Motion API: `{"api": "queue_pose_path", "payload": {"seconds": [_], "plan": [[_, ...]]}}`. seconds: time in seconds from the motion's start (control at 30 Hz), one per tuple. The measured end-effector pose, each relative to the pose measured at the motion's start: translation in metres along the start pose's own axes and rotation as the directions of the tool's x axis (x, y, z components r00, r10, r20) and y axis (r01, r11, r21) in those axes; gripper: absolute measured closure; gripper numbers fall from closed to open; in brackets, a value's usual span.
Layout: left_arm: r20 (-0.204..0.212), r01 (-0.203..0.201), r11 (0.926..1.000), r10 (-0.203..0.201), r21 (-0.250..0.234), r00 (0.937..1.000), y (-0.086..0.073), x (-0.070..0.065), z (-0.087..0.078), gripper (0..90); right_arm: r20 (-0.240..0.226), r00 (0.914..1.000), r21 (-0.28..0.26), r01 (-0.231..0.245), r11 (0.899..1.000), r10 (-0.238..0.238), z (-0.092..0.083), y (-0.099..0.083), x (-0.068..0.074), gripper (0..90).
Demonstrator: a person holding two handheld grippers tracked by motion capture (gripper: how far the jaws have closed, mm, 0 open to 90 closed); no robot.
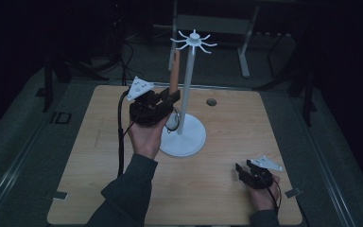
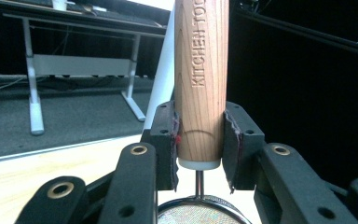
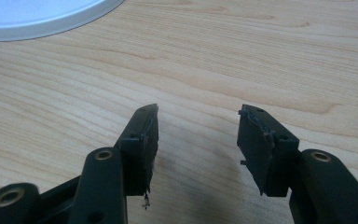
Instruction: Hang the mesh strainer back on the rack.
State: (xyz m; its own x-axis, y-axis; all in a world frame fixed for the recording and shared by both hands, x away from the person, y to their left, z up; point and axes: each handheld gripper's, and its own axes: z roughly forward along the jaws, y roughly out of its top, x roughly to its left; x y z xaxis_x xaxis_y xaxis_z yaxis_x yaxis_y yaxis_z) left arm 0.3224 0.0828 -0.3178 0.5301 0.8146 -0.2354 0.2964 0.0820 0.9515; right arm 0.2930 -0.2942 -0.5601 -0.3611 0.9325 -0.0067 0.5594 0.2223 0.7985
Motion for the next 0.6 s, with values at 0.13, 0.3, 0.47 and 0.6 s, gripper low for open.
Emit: {"api": "queue_pose_path", "payload": {"seconds": [0.13, 0.3, 0.47, 0.6], "plan": [[-0.010, 0.005, 0.9999, -0.005, -0.012, 0.9999, 0.0025, 0.0014, -0.0004, 69.1, 0.000, 1.0000, 0.000, 0.000, 1.000, 0.000, 0.0001, 0.0000, 0.0000, 47.7], [-0.017, 0.000, 0.9999, 0.000, -0.014, 0.9999, 0.0056, 0.0027, 0.0003, 69.2, 0.000, 1.0000, 0.001, -0.001, 1.000, 0.001, 0.0001, 0.0000, -0.0001, 47.6], [-0.019, -0.006, 0.9999, 0.005, -0.011, 0.9998, 0.0082, 0.0024, 0.0019, 69.2, 0.000, 1.0000, 0.001, 0.000, 1.000, 0.000, 0.0001, 0.0001, -0.0001, 47.7], [-0.021, -0.008, 0.9999, 0.008, -0.007, 0.9998, 0.0097, 0.0019, 0.0041, 69.2, -0.001, 1.0000, 0.001, 0.000, 1.000, 0.000, 0.0003, 0.0001, -0.0003, 47.7]]}}
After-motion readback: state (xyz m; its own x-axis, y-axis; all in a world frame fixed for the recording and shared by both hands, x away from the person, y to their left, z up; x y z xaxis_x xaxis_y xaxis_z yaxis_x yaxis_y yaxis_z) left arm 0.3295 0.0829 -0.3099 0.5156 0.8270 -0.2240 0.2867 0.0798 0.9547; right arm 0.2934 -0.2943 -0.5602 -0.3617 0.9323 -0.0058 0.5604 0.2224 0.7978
